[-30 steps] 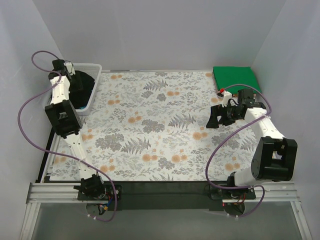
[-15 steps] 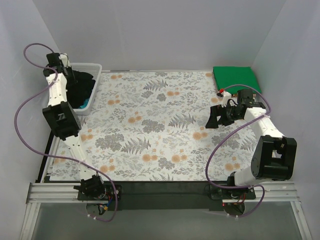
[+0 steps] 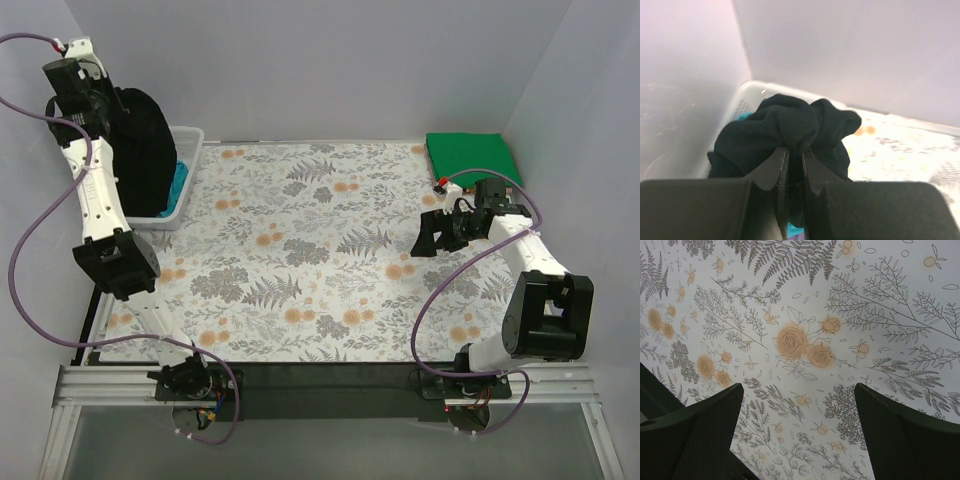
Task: Fold and stack the t-shirts
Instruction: Grab the tshirt from the pile, then move the tshirt to the center of the board, then flatten the tshirt out
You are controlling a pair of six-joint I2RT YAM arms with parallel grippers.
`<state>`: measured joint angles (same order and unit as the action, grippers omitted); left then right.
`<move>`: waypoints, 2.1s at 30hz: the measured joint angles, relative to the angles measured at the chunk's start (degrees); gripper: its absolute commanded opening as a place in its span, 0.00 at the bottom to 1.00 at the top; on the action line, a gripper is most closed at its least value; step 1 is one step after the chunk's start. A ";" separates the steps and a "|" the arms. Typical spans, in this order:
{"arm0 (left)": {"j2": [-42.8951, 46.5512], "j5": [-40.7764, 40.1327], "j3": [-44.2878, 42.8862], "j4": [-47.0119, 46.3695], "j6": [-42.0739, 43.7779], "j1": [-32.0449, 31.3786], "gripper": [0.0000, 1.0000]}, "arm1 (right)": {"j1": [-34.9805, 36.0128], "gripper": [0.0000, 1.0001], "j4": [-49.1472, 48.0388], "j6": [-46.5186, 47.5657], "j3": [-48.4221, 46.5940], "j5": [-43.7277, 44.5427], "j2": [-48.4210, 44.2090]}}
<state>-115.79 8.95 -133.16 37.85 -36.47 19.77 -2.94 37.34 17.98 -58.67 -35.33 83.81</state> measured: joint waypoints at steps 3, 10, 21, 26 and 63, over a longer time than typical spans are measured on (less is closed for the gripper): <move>1.38 4.72 -1.27 -0.15 -2.25 -0.07 0.00 | 0.00 0.98 0.00 -0.02 0.00 -0.04 0.00; 8.00 11.76 -2.45 -1.51 -6.47 -5.46 0.00 | 0.00 0.98 0.00 -0.24 -0.04 -0.90 0.09; 21.62 23.93 -3.89 -21.44 -26.32 -13.84 0.00 | 0.00 0.98 0.07 -1.31 -0.79 -1.09 0.68; 23.87 27.69 -3.74 -31.76 -34.64 -13.84 0.00 | 0.00 0.98 0.04 -1.44 -0.83 -1.09 0.66; 36.44 34.62 81.74 3.23 6.99 -20.85 0.83 | 21.81 0.83 0.02 -0.39 -4.92 3.37 13.77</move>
<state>-79.35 43.57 -51.42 41.08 -29.47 -1.08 18.87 37.36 17.58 -63.59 -31.97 97.58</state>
